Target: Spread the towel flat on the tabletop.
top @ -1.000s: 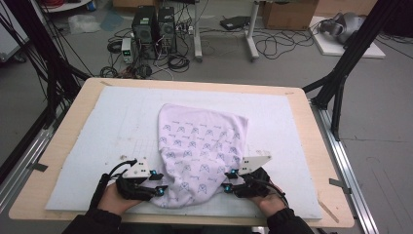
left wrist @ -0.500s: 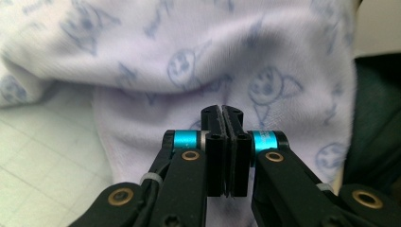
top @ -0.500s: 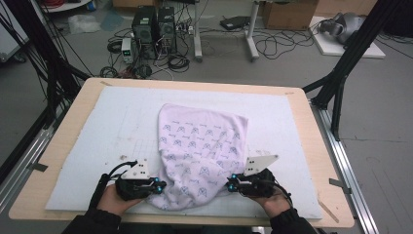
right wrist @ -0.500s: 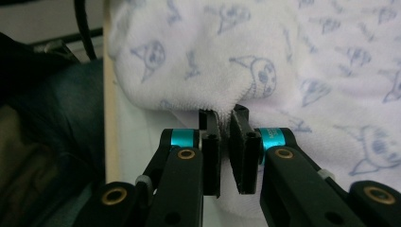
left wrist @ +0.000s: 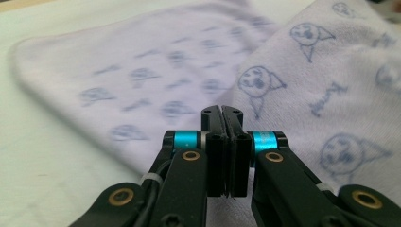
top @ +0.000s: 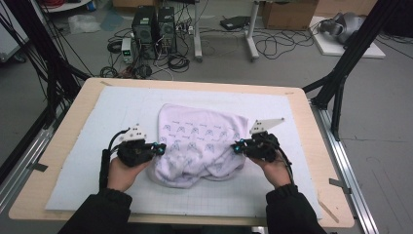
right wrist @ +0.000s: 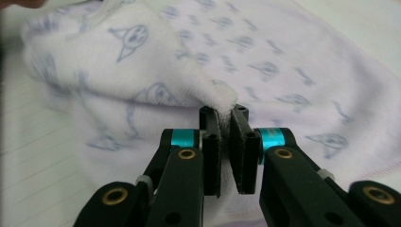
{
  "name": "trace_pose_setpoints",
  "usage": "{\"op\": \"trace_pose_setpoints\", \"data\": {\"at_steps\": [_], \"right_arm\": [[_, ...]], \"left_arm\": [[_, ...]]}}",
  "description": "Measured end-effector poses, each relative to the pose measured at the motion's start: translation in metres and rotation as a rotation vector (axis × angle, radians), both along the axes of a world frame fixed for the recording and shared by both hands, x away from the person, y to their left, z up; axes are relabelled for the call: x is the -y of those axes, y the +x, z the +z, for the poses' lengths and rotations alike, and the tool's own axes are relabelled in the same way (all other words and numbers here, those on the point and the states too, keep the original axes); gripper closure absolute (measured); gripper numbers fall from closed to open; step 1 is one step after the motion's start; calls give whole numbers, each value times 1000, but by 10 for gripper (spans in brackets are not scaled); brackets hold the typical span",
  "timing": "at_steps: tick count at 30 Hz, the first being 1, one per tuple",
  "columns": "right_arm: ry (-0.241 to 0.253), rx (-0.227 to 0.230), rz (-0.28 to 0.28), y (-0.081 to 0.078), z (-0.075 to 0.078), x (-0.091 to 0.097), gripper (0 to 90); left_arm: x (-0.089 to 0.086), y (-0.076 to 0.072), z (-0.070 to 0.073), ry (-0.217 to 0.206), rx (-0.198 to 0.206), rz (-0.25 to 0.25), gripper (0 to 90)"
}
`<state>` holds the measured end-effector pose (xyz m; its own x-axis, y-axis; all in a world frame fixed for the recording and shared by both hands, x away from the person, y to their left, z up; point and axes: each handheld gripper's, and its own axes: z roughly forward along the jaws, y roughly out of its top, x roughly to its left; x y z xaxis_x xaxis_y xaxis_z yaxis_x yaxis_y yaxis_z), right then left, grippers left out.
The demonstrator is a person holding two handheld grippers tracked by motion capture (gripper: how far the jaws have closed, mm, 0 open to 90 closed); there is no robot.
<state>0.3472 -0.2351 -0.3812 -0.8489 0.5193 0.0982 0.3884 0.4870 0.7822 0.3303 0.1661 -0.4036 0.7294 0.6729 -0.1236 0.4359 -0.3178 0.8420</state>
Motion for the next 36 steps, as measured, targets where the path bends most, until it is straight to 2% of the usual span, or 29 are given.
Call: {"op": "trace_pose_setpoints", "data": {"at_steps": [1,2,3,4,5,6,7,8,9,10,12,13,14,16,18,19,20,21,24,25,27,30,33,34,36], "right_arm": [[-5,-46,-41,20,-14,1,844],[-14,-75,-54,28,-22,0,839],[-44,-104,-63,33,-30,-2,829],[-44,-104,-63,33,-30,-2,829],[-66,-136,-69,40,-41,-4,792],[-66,-136,-69,40,-41,-4,792],[-57,-127,-79,39,-39,-3,738],[-57,-127,-79,39,-39,-3,738],[-29,-93,-88,34,-32,0,708],[-16,-77,-91,30,-26,3,700],[-4,-61,-91,26,-21,6,695],[22,-28,-101,17,-11,12,670],[22,-28,-101,17,-11,12,670],[49,10,-74,0,1,16,651],[59,12,-61,-6,4,14,640],[77,41,-5,-19,5,7,617],[77,50,18,-25,4,3,615],[70,53,39,-30,1,-2,612],[56,48,67,-36,-6,-10,595],[60,37,70,-38,-14,-13,581],[51,15,79,-40,-21,-16,557],[45,22,77,-41,-24,-18,518],[45,35,71,-40,-25,-21,520],[43,42,71,-39,-26,-22,531],[41,39,72,-38,-27,-24,545]], "left_arm": [[2,15,-9,-8,-39,37,881],[2,15,-9,-8,-39,37,880],[3,23,-15,6,-61,34,878],[3,23,-15,6,-61,34,874],[4,22,-16,30,-62,30,868],[4,22,-16,30,-62,30,854],[2,17,-12,38,-39,20,817],[2,17,-12,38,-39,20,785],[0,14,-9,41,-32,23,761],[-6,9,-4,37,-16,16,745],[-10,6,-1,38,-10,14,720],[-17,-3,3,38,4,25,658],[-17,-3,3,38,4,25,633],[-24,-12,6,20,22,28,593],[-27,-23,6,-2,24,21,575],[-27,-33,4,4,27,-7,560],[-27,-33,4,4,27,-7,548],[-22,-41,0,-2,25,-25,542],[-17,-45,-3,-5,21,-43,538],[-14,-46,-5,-14,15,-50,512],[-8,-49,-9,-20,12,-66,502],[1,-52,-17,2,-6,-97,450],[9,-51,-23,36,-27,-124,419],[13,-50,-27,61,-37,-130,418],[15,-49,-29,76,-38,-135,431]]}}
